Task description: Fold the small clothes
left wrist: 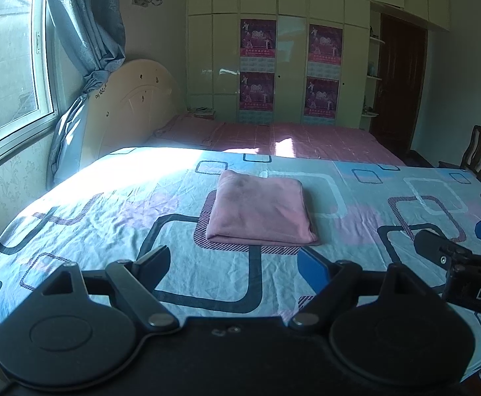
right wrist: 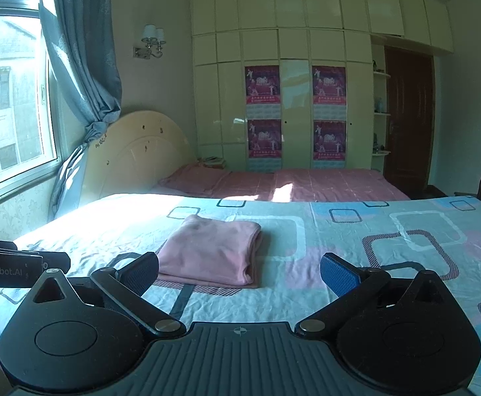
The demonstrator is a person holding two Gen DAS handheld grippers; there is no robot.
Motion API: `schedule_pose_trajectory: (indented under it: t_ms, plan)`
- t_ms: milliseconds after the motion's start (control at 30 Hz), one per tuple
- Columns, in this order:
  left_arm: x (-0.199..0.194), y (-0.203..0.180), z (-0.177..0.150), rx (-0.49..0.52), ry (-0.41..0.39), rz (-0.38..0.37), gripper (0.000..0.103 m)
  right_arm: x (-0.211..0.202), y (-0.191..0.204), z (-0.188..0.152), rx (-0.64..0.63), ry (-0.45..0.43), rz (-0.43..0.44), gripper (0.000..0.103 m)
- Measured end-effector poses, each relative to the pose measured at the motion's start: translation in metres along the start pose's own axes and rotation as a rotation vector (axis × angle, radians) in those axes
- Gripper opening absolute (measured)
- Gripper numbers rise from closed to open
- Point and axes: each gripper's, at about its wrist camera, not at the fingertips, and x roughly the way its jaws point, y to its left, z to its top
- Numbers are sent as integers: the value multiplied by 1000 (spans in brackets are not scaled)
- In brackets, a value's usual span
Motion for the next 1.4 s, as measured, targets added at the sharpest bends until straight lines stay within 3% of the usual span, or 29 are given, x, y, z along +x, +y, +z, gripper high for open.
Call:
schedule_pose_trajectory:
  t_ms: [1400]
  plan:
    - [2,-5,7,7,-1,-2,84,11,-3,1,-6,10,2,103]
